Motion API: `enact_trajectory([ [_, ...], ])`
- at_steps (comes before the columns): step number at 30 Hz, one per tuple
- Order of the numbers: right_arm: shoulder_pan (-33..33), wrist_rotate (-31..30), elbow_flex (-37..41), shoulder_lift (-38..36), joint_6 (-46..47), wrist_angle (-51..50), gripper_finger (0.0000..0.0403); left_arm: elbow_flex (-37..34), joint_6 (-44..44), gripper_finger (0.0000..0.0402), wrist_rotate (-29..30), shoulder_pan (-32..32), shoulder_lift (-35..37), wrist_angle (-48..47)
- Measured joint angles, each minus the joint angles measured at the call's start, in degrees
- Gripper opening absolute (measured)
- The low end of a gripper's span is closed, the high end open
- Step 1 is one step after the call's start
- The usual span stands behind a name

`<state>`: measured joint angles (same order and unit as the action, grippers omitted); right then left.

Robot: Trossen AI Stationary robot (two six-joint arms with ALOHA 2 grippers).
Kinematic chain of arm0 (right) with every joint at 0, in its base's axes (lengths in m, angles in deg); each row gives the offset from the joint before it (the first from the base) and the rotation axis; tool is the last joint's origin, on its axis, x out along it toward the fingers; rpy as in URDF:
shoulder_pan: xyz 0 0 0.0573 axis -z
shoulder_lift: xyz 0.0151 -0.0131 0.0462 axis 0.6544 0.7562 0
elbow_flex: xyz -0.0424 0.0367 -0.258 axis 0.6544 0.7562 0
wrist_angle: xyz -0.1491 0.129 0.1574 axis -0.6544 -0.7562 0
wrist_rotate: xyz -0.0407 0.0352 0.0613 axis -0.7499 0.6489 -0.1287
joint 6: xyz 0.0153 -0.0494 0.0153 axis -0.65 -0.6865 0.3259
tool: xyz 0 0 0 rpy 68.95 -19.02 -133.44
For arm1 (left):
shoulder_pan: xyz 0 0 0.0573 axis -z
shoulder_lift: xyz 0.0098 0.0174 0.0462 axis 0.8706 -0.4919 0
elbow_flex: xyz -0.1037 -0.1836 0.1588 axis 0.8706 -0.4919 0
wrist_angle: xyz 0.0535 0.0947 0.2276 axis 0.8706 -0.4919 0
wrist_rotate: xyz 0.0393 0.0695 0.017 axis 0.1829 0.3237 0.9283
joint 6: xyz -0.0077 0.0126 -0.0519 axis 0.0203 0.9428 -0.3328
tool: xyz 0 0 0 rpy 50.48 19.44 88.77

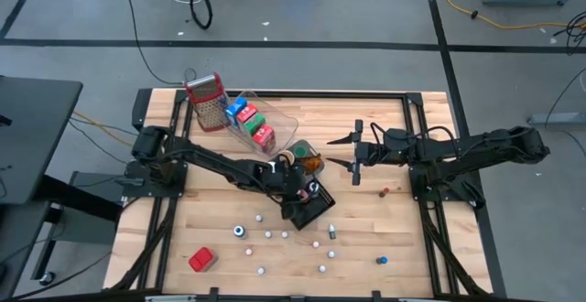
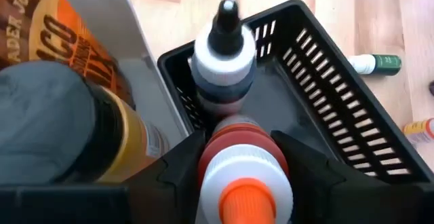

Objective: Pick & Place Kitchen Items
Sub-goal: Put the orange food coloring bottle into the black bin

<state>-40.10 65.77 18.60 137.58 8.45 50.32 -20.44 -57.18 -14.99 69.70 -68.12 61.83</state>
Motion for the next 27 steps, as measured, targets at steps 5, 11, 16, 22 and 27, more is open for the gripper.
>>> enact_trajectory([
  [5, 0.0, 0.0, 0.0, 0.0, 0.0, 0.3, 0.0214, 0.0, 5.3, 0.0171, -1.9, -0.5, -1.2, 1.4],
  [11, 0.0, 0.1, 0.0, 0.0, 0.0, -0.1, 0.0214, -0.1, 8.3, 0.018, -1.5, -0.4, -2.5, 2.9],
  [16, 0.0, 0.0, 0.0, 0.0, 0.0, -0.4, 0.0214, 0.0, 9.9, 0.0186, -1.2, -0.4, -3.0, 4.7],
  [22, 0.0, 0.0, 0.0, 0.0, 0.2, -0.5, 0.0214, 0.0, 13.1, 0.0196, -0.4, -0.4, -3.0, 4.8],
  [27, 0.0, 0.0, 0.0, 0.0, 0.6, -0.5, 0.0214, 0.0, 13.6, 0.0217, 1.8, -0.4, -3.0, 5.6],
])
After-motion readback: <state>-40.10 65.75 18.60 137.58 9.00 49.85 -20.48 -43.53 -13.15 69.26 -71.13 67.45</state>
